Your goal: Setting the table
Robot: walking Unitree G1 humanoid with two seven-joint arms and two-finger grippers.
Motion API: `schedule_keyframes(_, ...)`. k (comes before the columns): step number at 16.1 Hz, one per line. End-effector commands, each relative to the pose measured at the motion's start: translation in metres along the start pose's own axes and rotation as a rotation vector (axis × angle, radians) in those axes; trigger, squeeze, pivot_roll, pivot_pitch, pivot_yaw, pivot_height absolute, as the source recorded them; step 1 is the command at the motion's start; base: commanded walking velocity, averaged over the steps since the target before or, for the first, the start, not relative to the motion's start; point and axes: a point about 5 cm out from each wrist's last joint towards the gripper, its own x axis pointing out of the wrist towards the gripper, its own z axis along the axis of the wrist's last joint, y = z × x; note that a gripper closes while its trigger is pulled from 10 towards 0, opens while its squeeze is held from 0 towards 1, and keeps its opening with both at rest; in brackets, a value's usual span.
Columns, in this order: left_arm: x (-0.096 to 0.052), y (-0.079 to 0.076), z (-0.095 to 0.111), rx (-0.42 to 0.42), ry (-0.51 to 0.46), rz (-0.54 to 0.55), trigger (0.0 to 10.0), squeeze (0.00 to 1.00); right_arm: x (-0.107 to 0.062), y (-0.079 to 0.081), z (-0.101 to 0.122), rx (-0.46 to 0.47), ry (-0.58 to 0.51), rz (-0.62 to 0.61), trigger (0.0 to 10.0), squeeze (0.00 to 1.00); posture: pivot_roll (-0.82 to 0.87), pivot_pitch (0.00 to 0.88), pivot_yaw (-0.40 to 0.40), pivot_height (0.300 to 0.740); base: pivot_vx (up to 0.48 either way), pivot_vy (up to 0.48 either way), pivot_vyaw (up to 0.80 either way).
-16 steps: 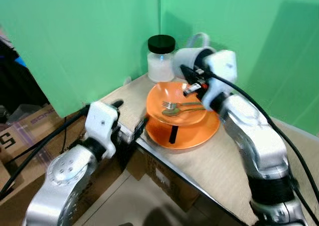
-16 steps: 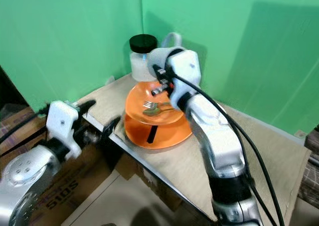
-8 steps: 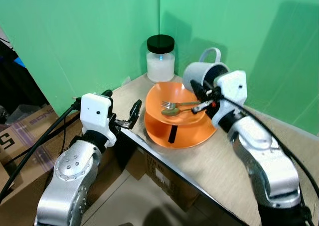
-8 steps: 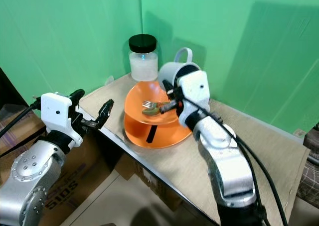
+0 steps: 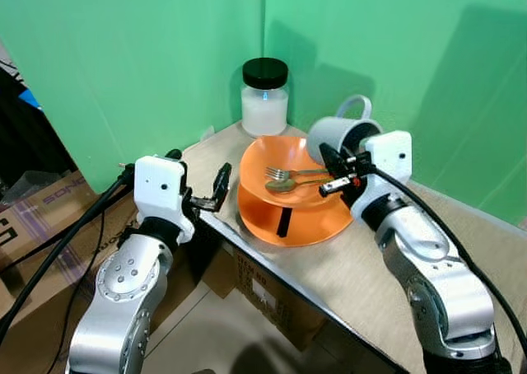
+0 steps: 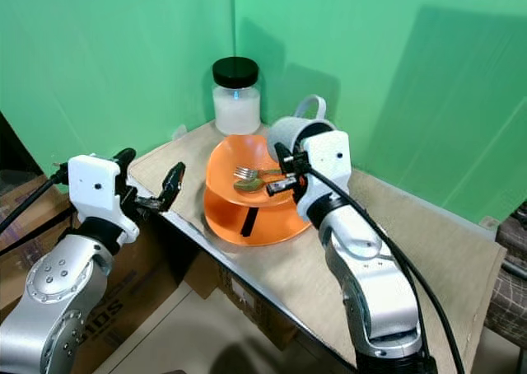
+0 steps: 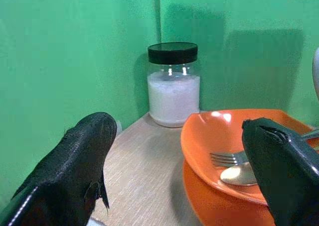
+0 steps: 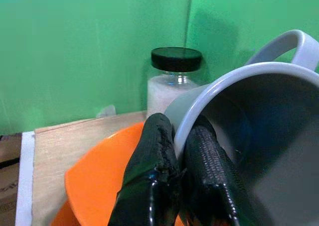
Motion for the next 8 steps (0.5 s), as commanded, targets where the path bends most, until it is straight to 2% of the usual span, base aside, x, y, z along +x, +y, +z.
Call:
schedule_keyframes(1, 0.0004, -0.001, -0.0005, 0.002, 0.008, -0.006, 10.0, 0.0, -0.0034, -0.0027, 0.0056, 0.002, -0.024, -0.018, 10.0, 0.0, -0.08, 0.0, 0.02, 0.74, 0.0, 0.0, 0.0)
schedule_keyframes(8, 0.001, -0.0033, -0.0007, -0.005, 0.008, -0.024, 10.0, 0.0, -0.0042, -0.003, 0.0038, 0.005, -0.018, -0.027, 10.0, 0.0, -0.07, 0.0, 0.024, 0.74, 0.0, 0.0, 0.0)
